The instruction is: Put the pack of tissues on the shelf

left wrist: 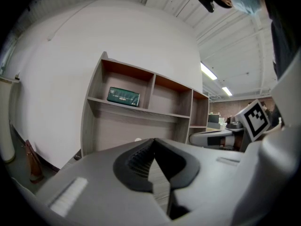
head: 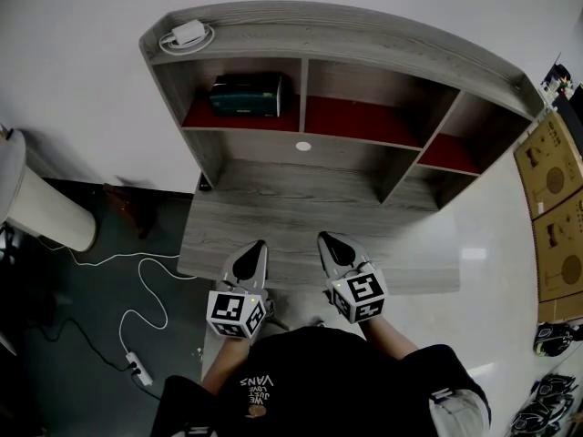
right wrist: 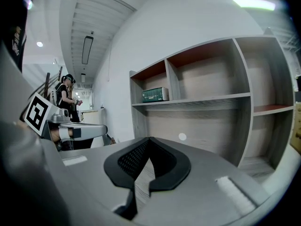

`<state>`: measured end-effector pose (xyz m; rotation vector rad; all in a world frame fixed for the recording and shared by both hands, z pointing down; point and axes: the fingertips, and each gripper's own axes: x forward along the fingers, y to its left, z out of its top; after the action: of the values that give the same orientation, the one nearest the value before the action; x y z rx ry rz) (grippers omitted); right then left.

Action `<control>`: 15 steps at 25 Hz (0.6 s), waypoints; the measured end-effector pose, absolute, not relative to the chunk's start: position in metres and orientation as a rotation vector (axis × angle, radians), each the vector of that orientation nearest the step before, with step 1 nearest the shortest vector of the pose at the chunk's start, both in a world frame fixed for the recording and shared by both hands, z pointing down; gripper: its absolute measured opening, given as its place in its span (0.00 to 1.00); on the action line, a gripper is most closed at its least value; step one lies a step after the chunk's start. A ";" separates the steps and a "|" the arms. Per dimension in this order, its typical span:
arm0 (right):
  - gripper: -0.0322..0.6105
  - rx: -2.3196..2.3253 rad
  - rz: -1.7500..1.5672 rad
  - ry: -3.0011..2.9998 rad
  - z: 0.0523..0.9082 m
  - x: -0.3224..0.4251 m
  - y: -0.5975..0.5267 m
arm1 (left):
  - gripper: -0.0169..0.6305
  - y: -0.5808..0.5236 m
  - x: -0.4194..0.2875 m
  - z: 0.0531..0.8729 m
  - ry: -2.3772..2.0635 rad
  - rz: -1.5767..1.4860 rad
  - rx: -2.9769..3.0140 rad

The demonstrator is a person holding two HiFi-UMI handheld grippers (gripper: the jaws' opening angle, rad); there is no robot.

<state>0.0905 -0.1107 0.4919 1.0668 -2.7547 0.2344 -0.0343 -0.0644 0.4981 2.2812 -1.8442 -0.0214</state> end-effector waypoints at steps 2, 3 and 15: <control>0.06 1.073 0.239 -2.757 0.491 0.091 -0.111 | 0.11 -0.065 -0.033 0.499 -1.841 -0.016 2.284; 0.06 1.075 0.240 -2.758 0.491 0.091 -0.112 | 0.11 -0.065 -0.033 0.499 -1.840 -0.014 2.286; 0.06 1.060 0.252 -2.768 0.491 0.089 -0.116 | 0.11 -0.070 -0.031 0.498 -1.827 -0.028 2.277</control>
<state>0.0895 -0.1164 0.4911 1.0605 -2.7676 0.2524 -0.0305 -0.0704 0.4981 2.2766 -1.8268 -0.0278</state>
